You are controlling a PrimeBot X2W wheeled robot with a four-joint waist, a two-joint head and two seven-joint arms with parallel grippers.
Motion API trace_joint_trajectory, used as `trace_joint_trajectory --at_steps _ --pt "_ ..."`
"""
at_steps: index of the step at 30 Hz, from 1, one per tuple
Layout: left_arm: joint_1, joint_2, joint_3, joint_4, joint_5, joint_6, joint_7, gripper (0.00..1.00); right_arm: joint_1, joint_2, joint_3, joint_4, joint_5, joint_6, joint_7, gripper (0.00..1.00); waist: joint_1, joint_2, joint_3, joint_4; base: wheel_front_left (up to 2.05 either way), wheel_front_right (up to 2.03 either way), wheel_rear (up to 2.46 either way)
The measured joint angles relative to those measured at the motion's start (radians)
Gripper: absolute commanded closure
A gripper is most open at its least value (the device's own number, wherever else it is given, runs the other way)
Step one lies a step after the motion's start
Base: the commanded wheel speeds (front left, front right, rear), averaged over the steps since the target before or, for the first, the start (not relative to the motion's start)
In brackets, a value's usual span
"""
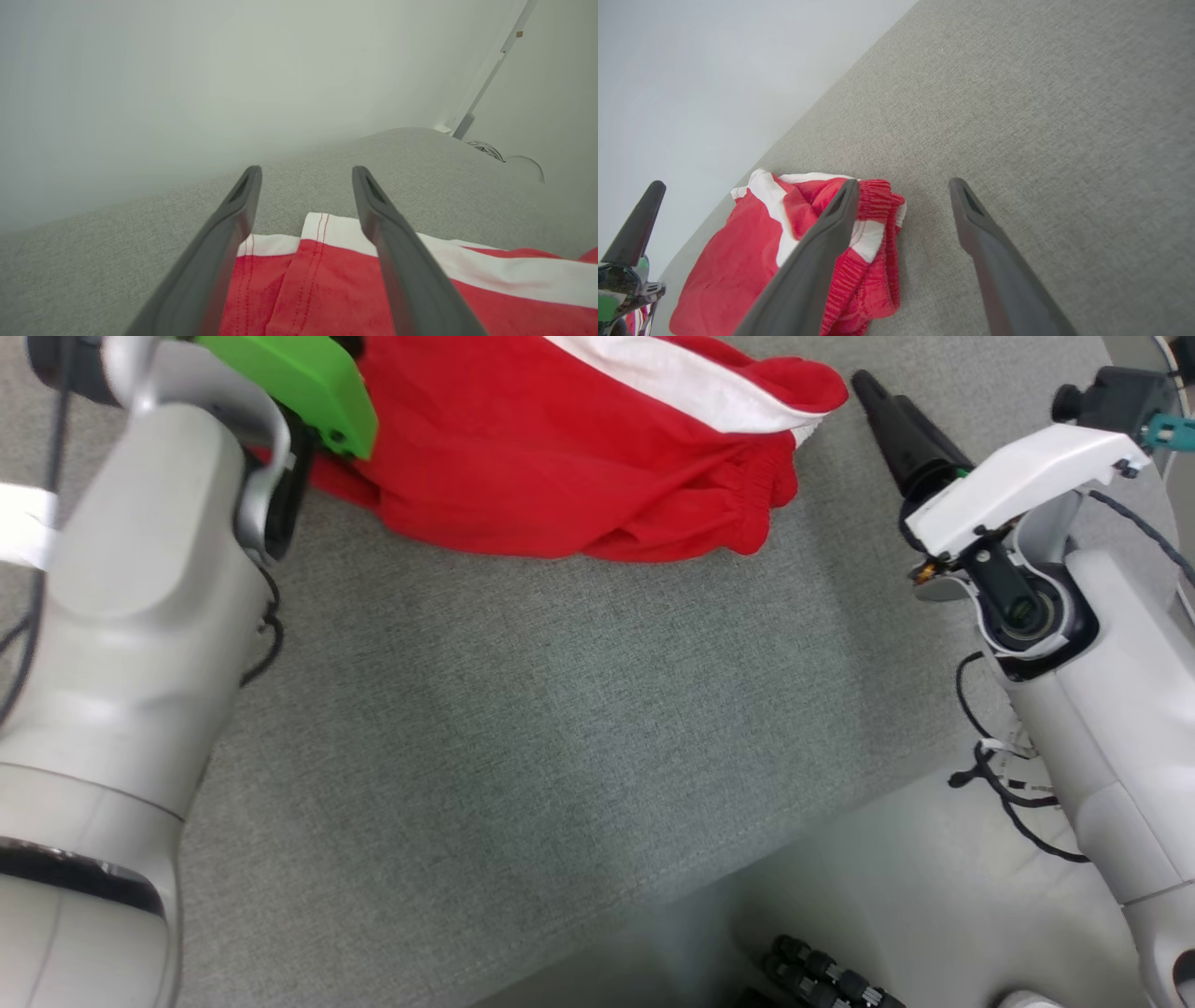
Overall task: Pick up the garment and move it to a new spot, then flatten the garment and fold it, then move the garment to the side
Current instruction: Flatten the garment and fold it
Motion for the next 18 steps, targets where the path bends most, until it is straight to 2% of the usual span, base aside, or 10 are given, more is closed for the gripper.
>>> trace_joint_trajectory --at_steps 7,15,18 --pt "0.093 -0.027 -0.048 0.002 0.043 -0.024 -0.009 0.00 0.015 -0.059 -0.002 0.010 -0.079 0.001 -0.089 0.00 0.0000 0.0000 -0.065 0.036 0.00 0.00 0.00" --pt "0.182 -0.036 -0.074 -0.009 0.050 -0.040 -0.012 0.00 0.055 -0.141 0.098 -0.029 -0.271 0.053 -0.196 0.00 -0.0001 0.0000 -0.136 0.071 0.00 0.00 0.00" --pt "0.214 -0.047 -0.086 -0.009 0.041 -0.046 -0.012 0.00 0.078 -0.163 0.112 -0.032 -0.325 0.053 -0.247 0.00 -0.0001 0.0000 -0.160 0.085 0.00 0.00 0.00"
